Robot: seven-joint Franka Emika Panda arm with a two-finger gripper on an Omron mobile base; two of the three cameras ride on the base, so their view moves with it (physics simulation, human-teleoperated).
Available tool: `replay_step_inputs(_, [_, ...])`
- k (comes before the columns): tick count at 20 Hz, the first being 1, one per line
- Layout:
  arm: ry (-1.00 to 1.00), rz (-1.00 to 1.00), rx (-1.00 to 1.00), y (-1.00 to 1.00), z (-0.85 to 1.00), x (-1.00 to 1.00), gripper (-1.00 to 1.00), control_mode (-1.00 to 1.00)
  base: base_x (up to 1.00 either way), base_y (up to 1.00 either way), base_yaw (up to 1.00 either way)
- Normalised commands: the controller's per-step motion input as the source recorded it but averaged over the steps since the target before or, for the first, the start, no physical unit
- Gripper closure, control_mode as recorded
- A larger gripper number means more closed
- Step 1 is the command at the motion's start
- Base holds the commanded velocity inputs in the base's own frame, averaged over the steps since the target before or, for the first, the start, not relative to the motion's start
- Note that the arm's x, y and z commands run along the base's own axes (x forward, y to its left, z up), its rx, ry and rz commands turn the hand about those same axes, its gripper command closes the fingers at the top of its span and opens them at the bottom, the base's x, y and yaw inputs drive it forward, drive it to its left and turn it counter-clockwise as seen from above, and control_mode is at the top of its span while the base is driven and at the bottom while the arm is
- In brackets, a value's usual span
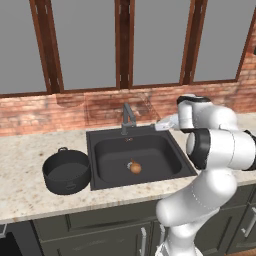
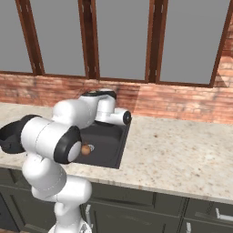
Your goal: Dump the onion from the pot into the sink. Then turn on the water and wash the onion. Then turn off the water and put the onion back in the pot.
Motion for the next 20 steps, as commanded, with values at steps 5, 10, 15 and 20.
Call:
replay_step_inputs(5, [-0.12, 0.0, -0.03, 0.02, -0.02, 0.16, -1.0, -1.0, 0.0, 0.0, 0.0])
replay_step_inputs(10, [-0.13, 0.0, -0.03, 0.01, -0.01, 0.15, -1.0, -1.0, 0.0, 0.0, 0.0])
replay_step_inputs(15, [-0.09, 0.0, -0.02, 0.03, -0.09, 0.17, -1.0, -1.0, 0.0, 0.0, 0.0])
replay_step_inputs(20, [-0.05, 0.0, -0.01, 0.05, -0.08, 0.23, -1.0, -1.0, 0.0, 0.0, 0.0])
